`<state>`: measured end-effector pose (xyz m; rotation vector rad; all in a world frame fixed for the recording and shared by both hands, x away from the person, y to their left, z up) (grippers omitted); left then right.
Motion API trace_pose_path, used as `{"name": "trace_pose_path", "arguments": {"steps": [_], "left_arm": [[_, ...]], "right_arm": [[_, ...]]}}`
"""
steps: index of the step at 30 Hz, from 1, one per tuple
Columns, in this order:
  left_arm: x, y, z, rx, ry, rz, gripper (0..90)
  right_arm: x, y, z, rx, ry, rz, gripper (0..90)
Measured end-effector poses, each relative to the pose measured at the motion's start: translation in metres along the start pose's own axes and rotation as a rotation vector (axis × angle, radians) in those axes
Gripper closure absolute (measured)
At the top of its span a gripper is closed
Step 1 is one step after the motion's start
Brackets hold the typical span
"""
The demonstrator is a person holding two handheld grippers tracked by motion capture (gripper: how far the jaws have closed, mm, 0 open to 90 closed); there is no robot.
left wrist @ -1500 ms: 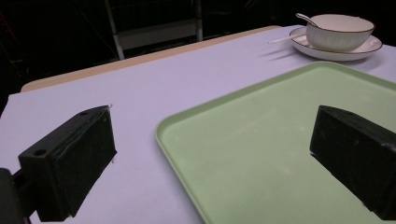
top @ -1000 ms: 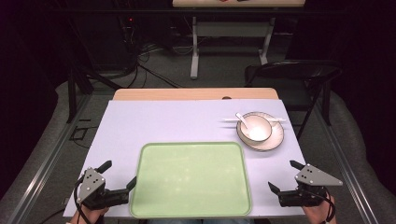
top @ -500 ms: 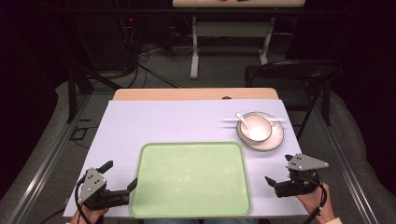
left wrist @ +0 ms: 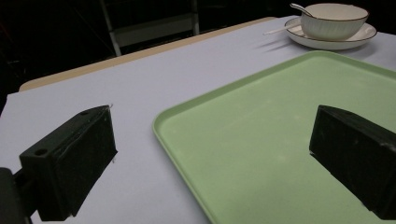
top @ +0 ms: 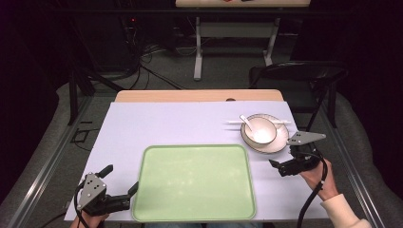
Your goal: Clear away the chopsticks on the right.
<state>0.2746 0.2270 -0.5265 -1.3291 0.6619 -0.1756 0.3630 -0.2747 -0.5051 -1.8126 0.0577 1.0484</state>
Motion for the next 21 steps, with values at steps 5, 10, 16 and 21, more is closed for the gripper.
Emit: {"name": "trace_pose_path", "arguments": {"steps": [5,10,16,21], "left_arm": [[0.000,0.000,0.000,-0.001,-0.002,-0.007,0.2],[0.000,0.000,0.000,-0.007,-0.003,-0.012,0.2],[0.000,0.000,0.000,-0.007,-0.002,-0.012,0.2],[0.000,0.000,0.000,-0.007,-0.001,-0.013,0.1]], "right_arm": [[0.008,-0.005,-0.012,0.005,-0.005,0.024,0.0],[0.015,-0.013,-0.027,0.022,-0.015,0.043,0.0],[0.023,-0.021,-0.042,0.028,-0.021,0.070,0.0],[0.030,-0.029,-0.055,0.012,-0.019,0.095,0.0]]}}
Point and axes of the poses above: each handheld gripper's, and its own axes: x roughly forward along the jaws, y roughly out of its underside, z roughly to its left, the point moved 7 cm from there along x, roughly forward along the jaws, and after that the axes turned 2 degrees about x, right-handed, at the moved point
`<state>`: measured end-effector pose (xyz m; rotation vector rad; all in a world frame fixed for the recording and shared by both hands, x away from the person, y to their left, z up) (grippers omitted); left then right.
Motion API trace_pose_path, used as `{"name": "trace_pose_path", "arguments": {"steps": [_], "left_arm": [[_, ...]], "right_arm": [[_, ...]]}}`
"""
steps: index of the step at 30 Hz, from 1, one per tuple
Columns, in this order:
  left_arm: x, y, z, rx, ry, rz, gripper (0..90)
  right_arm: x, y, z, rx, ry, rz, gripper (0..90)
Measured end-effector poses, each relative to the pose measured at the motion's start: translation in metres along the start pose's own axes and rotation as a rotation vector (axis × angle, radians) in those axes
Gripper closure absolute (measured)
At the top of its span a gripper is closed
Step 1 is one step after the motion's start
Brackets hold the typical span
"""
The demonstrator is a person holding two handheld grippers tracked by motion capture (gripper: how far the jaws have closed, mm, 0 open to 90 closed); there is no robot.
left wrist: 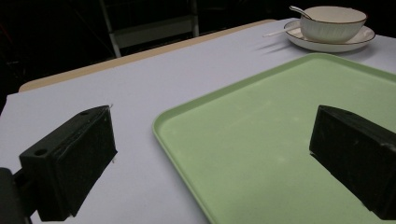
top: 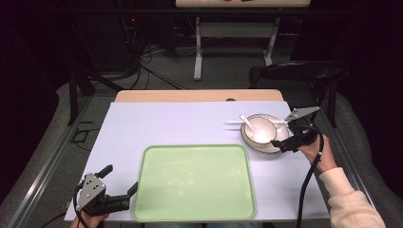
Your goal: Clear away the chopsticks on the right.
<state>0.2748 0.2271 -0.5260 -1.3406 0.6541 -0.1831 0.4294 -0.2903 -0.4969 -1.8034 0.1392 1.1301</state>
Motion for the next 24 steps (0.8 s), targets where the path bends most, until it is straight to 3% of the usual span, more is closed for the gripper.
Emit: {"name": "trace_pose_path", "arguments": {"steps": [6,20,24], "left_arm": [[0.000,0.000,0.000,0.000,0.004,0.001,0.1],[-0.001,0.000,0.000,0.003,0.005,-0.005,0.2],[-0.001,0.000,0.000,0.005,0.007,-0.003,0.2]], "right_arm": [[0.007,-0.016,-0.015,-0.011,0.005,0.026,0.0],[0.034,-0.042,-0.044,0.029,-0.012,0.059,0.0],[0.043,-0.048,-0.053,0.035,0.008,0.068,2.4]]}}
Point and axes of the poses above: each handheld gripper's, and its own axes: x roughly forward along the jaws, y roughly out of its underside, z roughly to its left, the point moved 7 cm from there along x, roughly forward along the jaws, and after that the axes turned 2 degrees about x, right-handed, at the moved point
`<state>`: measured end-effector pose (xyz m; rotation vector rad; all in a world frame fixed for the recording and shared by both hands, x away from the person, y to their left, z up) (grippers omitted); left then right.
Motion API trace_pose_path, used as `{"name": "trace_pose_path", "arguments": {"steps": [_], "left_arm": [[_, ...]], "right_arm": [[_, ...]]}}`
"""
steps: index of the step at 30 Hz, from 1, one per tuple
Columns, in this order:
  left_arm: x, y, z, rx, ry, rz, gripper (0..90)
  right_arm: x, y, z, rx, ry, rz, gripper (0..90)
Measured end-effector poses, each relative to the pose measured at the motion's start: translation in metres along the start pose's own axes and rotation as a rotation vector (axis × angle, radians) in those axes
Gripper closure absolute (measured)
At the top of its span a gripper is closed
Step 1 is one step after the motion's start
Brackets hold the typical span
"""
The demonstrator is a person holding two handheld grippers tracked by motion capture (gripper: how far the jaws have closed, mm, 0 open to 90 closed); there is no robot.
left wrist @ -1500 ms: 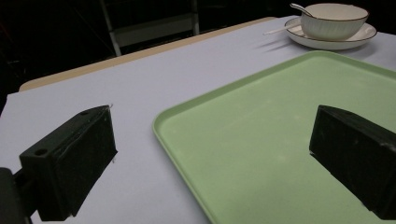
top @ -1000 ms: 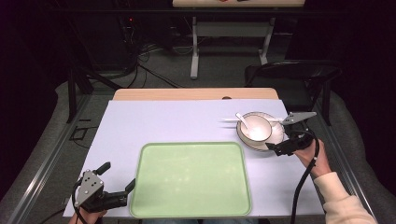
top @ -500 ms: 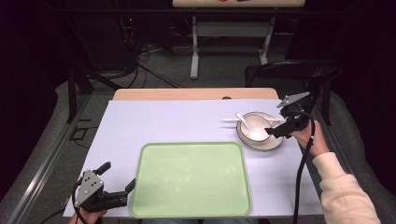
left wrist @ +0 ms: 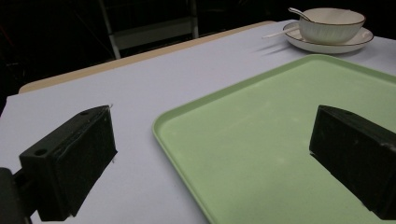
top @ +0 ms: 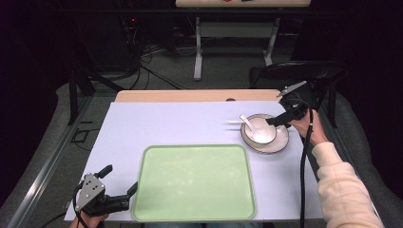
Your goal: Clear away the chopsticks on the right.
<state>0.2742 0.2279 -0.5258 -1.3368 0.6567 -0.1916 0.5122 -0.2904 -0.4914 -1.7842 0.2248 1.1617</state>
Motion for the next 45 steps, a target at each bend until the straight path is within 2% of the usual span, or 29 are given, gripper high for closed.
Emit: {"name": "trace_pose_path", "arguments": {"steps": [2,9,13,14,15,22,26,28,29,30,31,33,35,38,40,45], "left_arm": [[0.000,0.000,0.000,0.000,0.001,0.000,0.2],[0.000,0.000,0.000,0.000,-0.002,0.001,0.2],[-0.001,0.000,0.000,-0.001,-0.002,0.001,0.2],[-0.001,0.000,0.000,-0.001,-0.002,0.001,0.2],[-0.001,0.000,0.000,-0.001,-0.003,0.000,0.1],[-0.001,0.000,0.000,-0.003,-0.003,0.000,0.1],[-0.001,0.000,0.001,-0.004,-0.005,0.000,0.1],[-0.001,0.000,0.001,-0.004,-0.004,0.000,0.1],[-0.001,0.000,0.001,-0.004,-0.005,-0.001,0.1],[-0.001,0.000,0.001,-0.005,-0.005,-0.001,0.1],[-0.001,0.000,0.001,-0.005,-0.005,-0.001,0.1],[-0.001,0.001,0.001,-0.004,-0.005,0.000,0.1],[-0.001,0.001,0.001,-0.003,-0.004,0.000,0.1],[-0.001,0.001,0.001,-0.004,-0.003,0.000,0.1],[-0.001,0.000,0.000,-0.003,-0.002,-0.001,0.1],[-0.001,0.001,0.000,-0.002,-0.001,0.001,0.2]], "right_arm": [[0.003,-0.003,-0.005,0.013,0.006,-0.002,5.7],[0.017,-0.008,-0.026,0.037,0.048,0.036,28.0],[0.029,-0.006,-0.032,0.021,0.058,0.080,38.1],[0.029,-0.006,-0.032,0.021,0.058,0.080,38.1],[0.035,-0.004,-0.034,0.019,0.058,0.101,44.1],[0.052,0.005,-0.039,-0.009,0.031,0.185,57.6],[0.061,0.009,-0.038,-0.028,0.007,0.225,62.5],[0.064,0.010,-0.037,-0.017,0.005,0.245,64.8],[0.066,0.010,-0.038,-0.045,0.002,0.248,65.1],[0.066,0.011,-0.036,-0.034,0.001,0.254,66.4],[0.067,0.010,-0.038,-0.060,-0.004,0.254,66.6],[0.068,0.013,-0.036,-0.042,0.002,0.278,67.3],[0.070,0.014,-0.037,-0.063,0.004,0.296,68.1],[0.071,0.014,-0.036,-0.058,0.003,0.292,69.5],[0.072,0.013,-0.036,-0.080,-0.003,0.286,70.0],[0.074,0.012,-0.035,-0.088,0.007,0.292,70.5]]}}
Point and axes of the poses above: each handheld gripper's, and its own axes: x roughly forward along the jaws, y roughly out of its underside, z roughly to its left, the point moved 7 cm from there along x, roughly forward along the jaws, and after that the axes turned 2 degrees about x, right-handed, at the moved point
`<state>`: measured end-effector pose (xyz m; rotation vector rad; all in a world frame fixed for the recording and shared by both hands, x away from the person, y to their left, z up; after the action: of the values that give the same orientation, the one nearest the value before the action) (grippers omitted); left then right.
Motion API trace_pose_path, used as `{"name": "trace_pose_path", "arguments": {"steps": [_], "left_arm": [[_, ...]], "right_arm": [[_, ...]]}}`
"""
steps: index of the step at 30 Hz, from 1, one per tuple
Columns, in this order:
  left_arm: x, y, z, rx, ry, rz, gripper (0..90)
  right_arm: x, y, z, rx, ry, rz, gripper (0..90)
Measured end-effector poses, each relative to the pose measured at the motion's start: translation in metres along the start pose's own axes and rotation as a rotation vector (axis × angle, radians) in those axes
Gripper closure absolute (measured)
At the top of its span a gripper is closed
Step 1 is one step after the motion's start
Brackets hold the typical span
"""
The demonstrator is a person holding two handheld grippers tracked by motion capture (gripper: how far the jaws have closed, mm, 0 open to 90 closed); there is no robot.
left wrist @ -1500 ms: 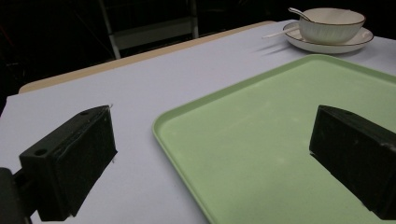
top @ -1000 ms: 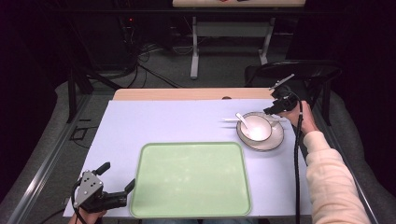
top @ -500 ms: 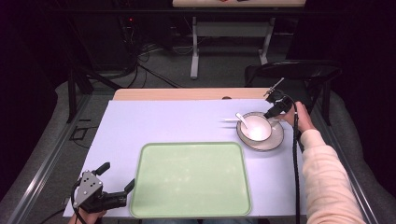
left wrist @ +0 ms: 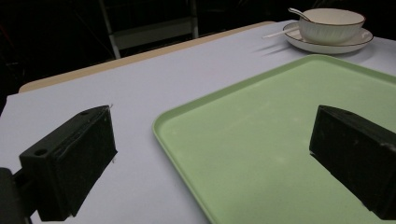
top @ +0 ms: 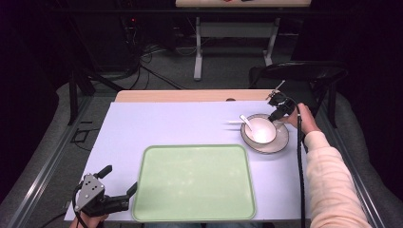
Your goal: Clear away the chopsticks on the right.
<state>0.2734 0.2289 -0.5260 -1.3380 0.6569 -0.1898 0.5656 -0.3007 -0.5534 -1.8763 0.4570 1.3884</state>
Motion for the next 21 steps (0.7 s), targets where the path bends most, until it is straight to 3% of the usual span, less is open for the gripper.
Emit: {"name": "trace_pose_path", "arguments": {"steps": [11,13,14,21], "left_arm": [[0.000,0.000,0.000,-0.002,0.000,-0.004,0.2],[0.000,0.000,0.000,-0.002,0.001,-0.005,0.2],[0.000,0.000,0.000,-0.002,0.001,-0.005,0.2],[-0.001,0.000,0.000,-0.003,0.000,-0.006,0.1]], "right_arm": [[0.013,-0.001,0.003,-0.051,-0.001,0.042,72.3],[0.014,-0.001,0.003,-0.058,0.001,0.041,72.7],[0.015,-0.002,0.002,-0.089,0.005,0.039,73.6],[0.016,-0.003,0.003,-0.124,0.009,0.015,80.0]]}}
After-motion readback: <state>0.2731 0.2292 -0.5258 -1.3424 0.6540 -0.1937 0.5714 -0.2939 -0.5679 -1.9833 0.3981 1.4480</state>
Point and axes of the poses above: each handheld gripper's, and its own axes: x roughly forward along the jaws, y roughly out of its underside, z roughly to its left, the point moved 7 cm from there along x, roughly forward along the jaws, and after that the axes turned 2 degrees about x, right-handed, at the moved point
